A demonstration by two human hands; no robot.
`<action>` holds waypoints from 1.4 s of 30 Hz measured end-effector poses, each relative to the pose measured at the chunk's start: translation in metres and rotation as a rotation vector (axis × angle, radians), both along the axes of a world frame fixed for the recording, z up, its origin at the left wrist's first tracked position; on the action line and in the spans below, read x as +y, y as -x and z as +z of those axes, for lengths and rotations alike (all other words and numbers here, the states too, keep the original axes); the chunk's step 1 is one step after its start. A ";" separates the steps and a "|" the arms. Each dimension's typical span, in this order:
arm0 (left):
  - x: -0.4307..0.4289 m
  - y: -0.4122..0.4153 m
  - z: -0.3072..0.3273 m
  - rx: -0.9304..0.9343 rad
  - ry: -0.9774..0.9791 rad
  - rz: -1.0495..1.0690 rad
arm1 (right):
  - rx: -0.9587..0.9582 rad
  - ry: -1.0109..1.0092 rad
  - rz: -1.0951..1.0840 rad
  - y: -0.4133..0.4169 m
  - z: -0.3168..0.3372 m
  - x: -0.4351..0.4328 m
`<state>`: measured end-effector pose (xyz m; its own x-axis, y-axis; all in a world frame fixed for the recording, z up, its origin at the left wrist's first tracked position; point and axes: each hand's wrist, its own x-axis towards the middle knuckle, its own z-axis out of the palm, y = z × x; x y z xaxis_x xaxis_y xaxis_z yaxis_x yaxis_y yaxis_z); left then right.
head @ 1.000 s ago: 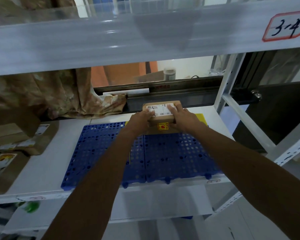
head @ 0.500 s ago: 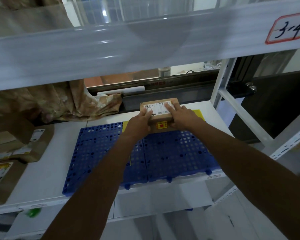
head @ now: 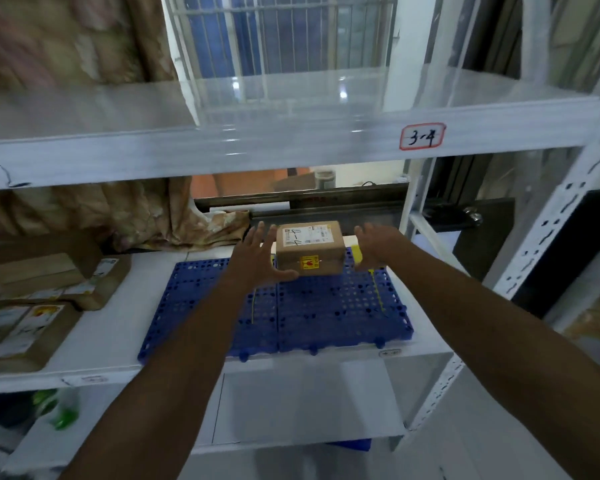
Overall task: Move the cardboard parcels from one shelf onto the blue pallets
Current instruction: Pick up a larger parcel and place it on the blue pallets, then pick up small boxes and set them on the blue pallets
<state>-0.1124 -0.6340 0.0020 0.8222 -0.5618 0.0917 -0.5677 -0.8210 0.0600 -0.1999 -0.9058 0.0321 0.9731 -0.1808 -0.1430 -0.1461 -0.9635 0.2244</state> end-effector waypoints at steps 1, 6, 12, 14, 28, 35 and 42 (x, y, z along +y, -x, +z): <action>0.001 0.010 0.004 0.005 0.003 0.010 | 0.012 0.023 0.009 0.011 0.004 -0.002; 0.000 0.068 0.020 0.065 0.059 0.113 | 0.008 0.047 0.032 0.074 0.028 -0.007; 0.028 0.145 0.041 0.113 0.065 0.154 | -0.064 -0.006 0.134 0.133 0.051 0.013; 0.049 0.164 0.053 0.139 0.076 0.206 | -0.088 -0.063 0.185 0.143 0.058 0.031; 0.263 0.277 0.103 0.073 0.056 0.602 | -0.259 0.018 0.680 0.155 0.103 0.252; 0.394 0.314 0.109 0.092 0.115 0.809 | -0.196 -0.049 0.800 0.144 0.099 0.394; 0.518 0.287 0.087 0.145 0.112 0.824 | -0.136 -0.059 0.796 0.112 0.083 0.525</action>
<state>-0.3996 -0.1156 0.0885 0.9730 0.2293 -0.0274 0.2302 -0.9541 0.1917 -0.3118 -0.3803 0.1154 0.8161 0.5779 -0.0021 0.5665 -0.7994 0.1998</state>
